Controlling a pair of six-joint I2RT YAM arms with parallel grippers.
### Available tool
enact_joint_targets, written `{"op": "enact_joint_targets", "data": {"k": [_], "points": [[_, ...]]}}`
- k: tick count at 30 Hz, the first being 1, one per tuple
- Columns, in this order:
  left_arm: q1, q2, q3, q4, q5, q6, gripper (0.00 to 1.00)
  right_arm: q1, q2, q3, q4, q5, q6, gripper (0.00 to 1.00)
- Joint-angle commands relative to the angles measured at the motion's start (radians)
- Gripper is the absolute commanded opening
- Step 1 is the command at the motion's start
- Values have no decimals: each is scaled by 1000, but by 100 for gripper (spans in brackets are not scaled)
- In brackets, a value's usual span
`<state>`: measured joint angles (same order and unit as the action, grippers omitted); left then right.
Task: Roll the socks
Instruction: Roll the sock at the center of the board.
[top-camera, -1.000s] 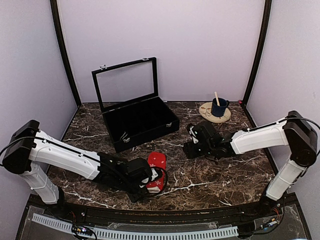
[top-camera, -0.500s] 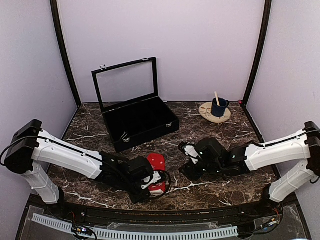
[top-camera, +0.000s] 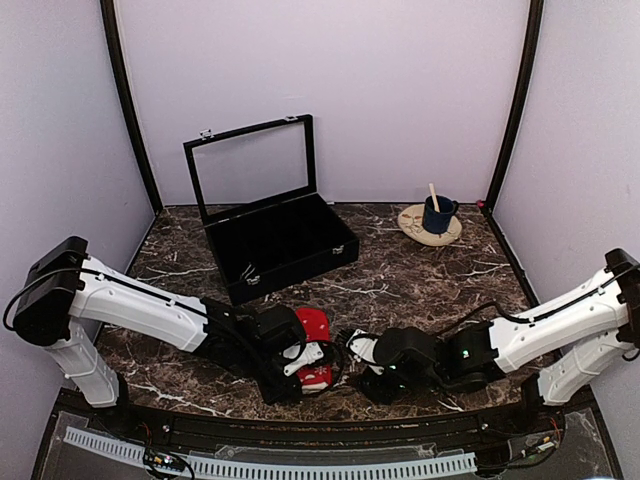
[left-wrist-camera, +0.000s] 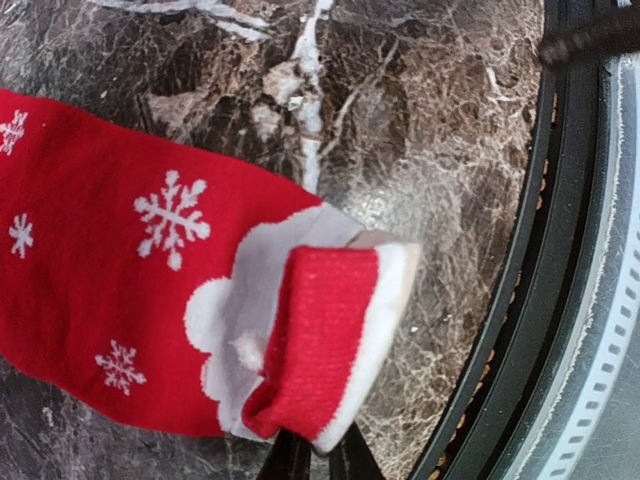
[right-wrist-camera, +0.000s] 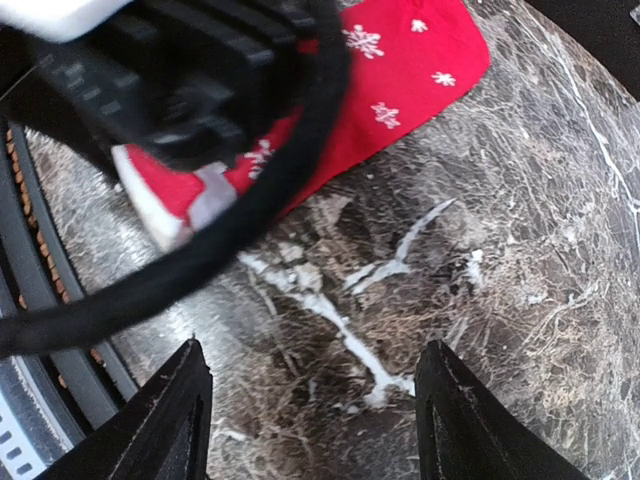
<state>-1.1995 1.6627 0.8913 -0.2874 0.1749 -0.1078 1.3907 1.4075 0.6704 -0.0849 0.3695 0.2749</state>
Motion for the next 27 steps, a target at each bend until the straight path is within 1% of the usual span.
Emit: {"op": "enact_joint_targets", "data": {"k": [1, 5, 8, 13, 20, 27], "points": [[16, 2, 3, -2, 76, 25, 12, 74, 20, 18, -6, 84, 12, 64], [35, 3, 0, -1, 129, 21, 15, 133, 55, 29, -6, 138, -4, 65], [45, 2, -6, -4, 156, 19, 16, 147, 61, 26, 13, 143, -16, 65], [60, 11, -10, -3, 197, 17, 17, 158, 87, 42, 30, 137, -75, 63], [82, 37, -8, -1, 279, 7, 17, 170, 130, 75, 47, 101, -197, 53], [99, 57, -13, -2, 333, 2, 17, 179, 178, 112, 58, 61, -283, 46]]}}
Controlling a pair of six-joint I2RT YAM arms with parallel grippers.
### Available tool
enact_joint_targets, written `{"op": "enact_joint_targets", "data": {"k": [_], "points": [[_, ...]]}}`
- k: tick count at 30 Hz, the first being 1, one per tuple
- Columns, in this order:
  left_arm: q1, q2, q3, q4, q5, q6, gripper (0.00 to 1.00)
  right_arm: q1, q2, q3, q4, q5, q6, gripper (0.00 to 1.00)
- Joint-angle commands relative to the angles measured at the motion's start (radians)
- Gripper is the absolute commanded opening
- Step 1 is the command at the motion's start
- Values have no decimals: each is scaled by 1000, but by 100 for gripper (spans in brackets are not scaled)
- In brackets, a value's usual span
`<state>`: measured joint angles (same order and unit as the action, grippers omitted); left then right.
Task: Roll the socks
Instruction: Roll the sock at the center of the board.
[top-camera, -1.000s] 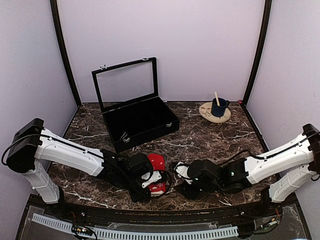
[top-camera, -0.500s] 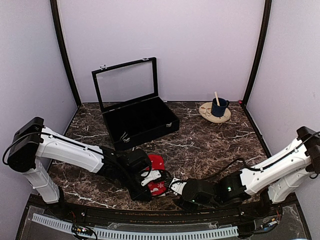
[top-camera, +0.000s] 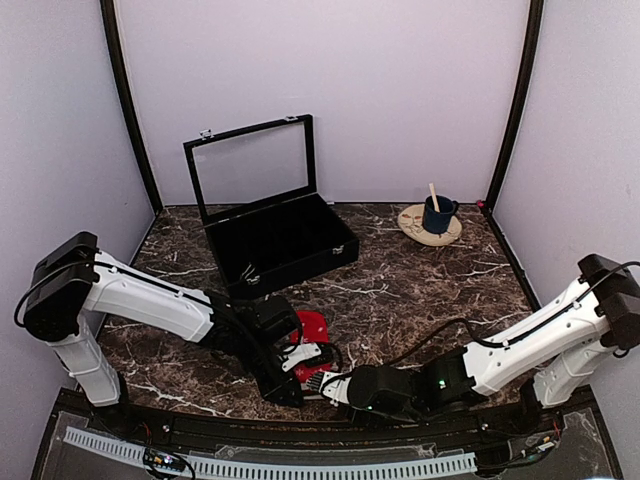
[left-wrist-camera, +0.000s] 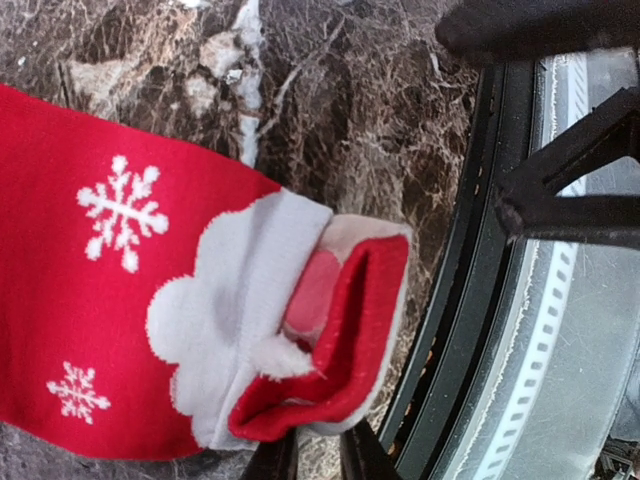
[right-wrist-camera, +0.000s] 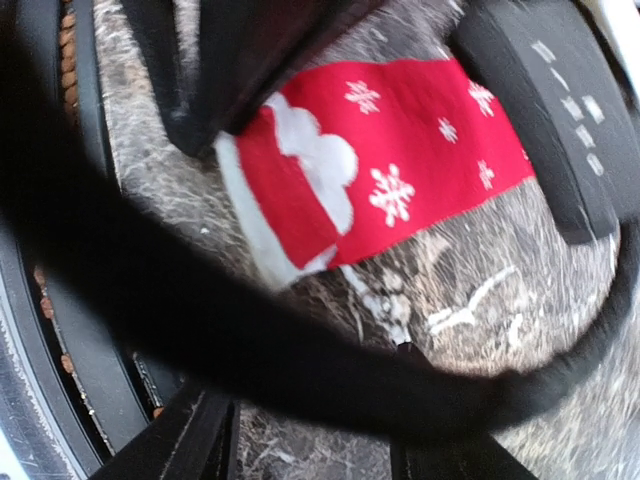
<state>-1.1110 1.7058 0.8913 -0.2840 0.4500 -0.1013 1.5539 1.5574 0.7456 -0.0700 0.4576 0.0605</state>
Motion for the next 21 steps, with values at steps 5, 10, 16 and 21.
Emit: {"op": "enact_joint_targets", "data": {"k": [5, 10, 16, 21], "points": [[24, 40, -2, -11, 82, 4, 17, 28, 68, 59, 62, -24, -119, 44], [40, 72, 12, -18, 113, 16, 17, 36, 89, 75, 70, -25, -161, 42], [55, 107, 31, -37, 147, 33, 17, 38, 112, 97, 73, -7, -212, 39], [67, 121, 39, -47, 164, 44, 17, 36, 136, 111, 78, -9, -241, 39]]}}
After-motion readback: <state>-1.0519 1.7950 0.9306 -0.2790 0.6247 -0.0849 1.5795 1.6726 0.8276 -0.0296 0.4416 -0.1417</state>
